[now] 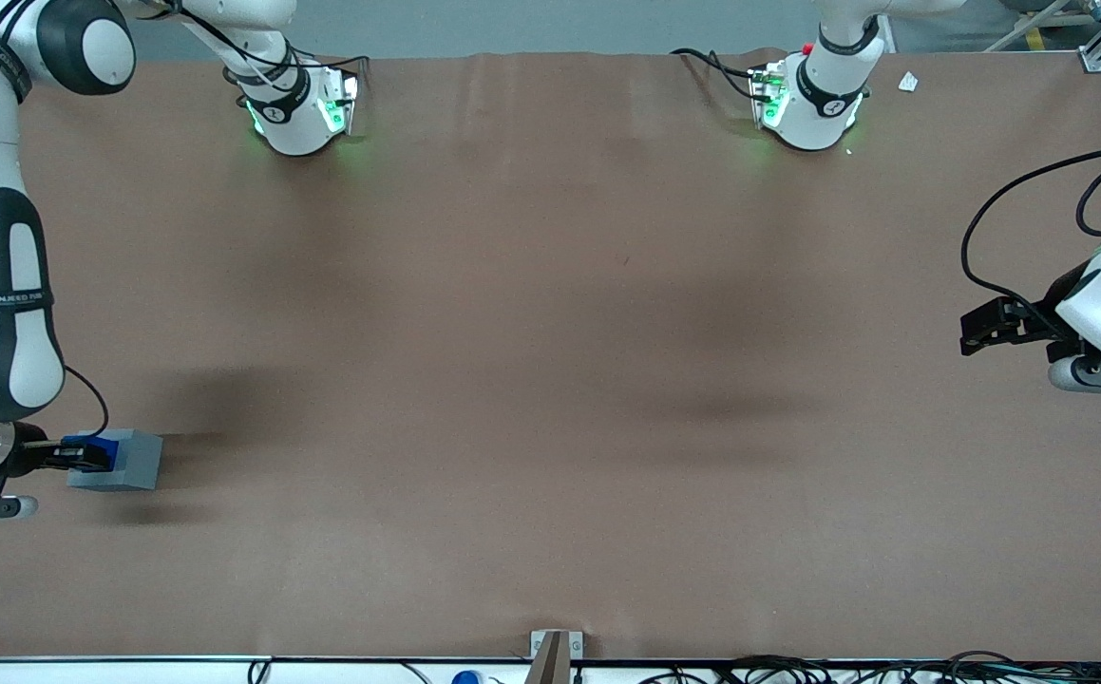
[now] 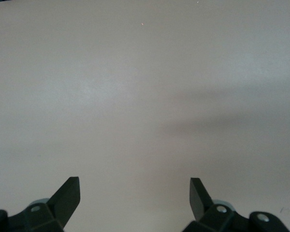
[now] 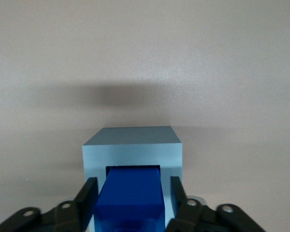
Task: Insert blue part into gray base with right arm
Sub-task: 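Open the right gripper and raise it away from the base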
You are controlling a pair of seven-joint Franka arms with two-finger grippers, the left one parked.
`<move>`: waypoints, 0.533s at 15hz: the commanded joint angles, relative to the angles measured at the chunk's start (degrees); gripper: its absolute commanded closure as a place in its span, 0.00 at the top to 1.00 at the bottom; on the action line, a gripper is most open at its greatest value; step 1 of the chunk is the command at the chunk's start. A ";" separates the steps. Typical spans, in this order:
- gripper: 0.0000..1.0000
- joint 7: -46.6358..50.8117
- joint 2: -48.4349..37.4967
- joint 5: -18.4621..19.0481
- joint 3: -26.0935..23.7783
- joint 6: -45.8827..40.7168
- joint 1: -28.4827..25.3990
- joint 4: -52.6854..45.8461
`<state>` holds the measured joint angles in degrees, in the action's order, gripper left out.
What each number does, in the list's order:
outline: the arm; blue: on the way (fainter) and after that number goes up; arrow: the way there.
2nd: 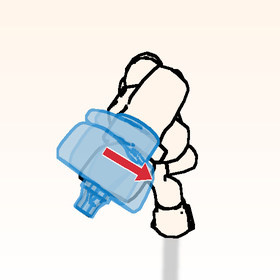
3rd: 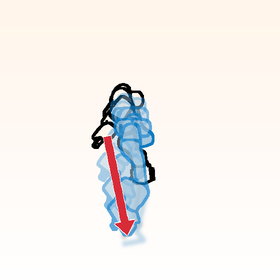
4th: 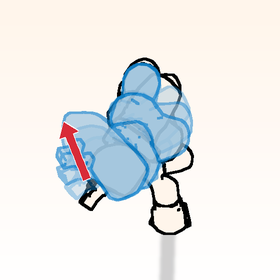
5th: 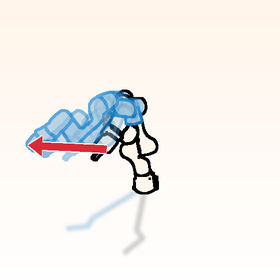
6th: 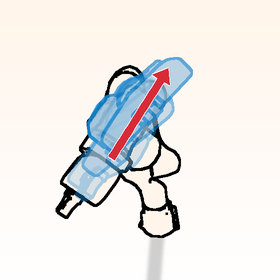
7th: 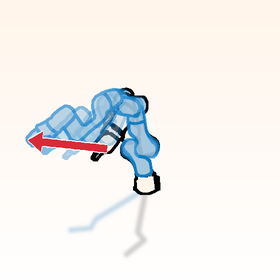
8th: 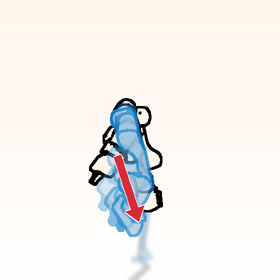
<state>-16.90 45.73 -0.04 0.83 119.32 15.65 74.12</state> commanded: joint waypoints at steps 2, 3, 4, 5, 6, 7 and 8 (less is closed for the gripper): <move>1.00 0.11 0.06 -2.32 -0.92 -0.84 1.04 -1.00; 1.00 0.37 -0.55 -5.21 -0.83 -1.54 1.31 -1.00; 1.00 0.37 -1.34 -6.63 -0.83 -3.73 1.31 -1.00; 1.00 0.46 -1.87 -6.38 -0.83 -6.88 0.96 -1.08; 1.00 0.46 -2.83 -6.21 -0.74 -8.13 0.78 -1.17; 1.00 0.37 -4.93 -5.86 -0.66 -8.32 0.61 -1.09; 1.00 0.55 -7.22 -5.77 -0.57 -9.19 0.61 -0.56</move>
<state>-16.71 43.80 -5.25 0.79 112.41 15.79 71.76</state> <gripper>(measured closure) 0.000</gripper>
